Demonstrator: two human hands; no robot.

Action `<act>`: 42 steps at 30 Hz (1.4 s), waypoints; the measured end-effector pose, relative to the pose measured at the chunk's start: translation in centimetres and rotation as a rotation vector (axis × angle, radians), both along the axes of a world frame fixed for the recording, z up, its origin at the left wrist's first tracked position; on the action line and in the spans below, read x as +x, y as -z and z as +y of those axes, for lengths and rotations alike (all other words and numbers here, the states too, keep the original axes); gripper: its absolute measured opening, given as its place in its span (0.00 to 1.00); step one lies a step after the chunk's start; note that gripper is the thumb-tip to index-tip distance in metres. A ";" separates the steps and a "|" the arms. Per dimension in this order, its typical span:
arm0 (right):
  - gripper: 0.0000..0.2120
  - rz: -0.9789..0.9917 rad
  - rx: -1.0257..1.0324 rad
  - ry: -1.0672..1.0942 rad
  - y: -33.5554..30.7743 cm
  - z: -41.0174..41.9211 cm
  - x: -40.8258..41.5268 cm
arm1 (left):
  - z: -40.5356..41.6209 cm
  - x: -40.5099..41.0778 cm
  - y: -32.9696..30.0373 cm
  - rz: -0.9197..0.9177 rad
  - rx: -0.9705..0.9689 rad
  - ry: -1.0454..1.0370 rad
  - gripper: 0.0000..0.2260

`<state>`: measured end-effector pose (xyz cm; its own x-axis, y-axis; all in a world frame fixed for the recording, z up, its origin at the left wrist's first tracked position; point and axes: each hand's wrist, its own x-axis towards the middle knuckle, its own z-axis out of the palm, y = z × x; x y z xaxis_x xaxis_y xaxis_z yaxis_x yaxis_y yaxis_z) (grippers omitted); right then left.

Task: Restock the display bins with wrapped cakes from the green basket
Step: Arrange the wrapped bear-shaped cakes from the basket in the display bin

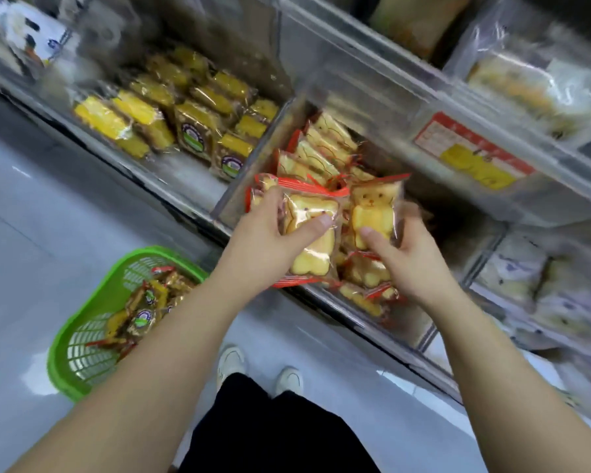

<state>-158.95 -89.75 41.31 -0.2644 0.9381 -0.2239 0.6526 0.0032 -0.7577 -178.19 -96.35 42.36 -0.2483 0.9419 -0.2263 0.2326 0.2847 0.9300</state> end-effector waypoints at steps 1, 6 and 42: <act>0.21 -0.074 -0.043 -0.027 0.8 0.4 0.2 | 0.5 0.2 0.3 0.019 -0.020 0.012 0.31; 0.23 -0.193 -0.108 -0.083 2.8 0.9 0.1 | 1.8 0.6 1.5 0.073 -0.085 0.002 0.34; 0.18 0.238 -0.175 0.092 2.3 -3.2 -5.4 | 1.9 -5.7 0.4 0.882 0.147 0.556 0.15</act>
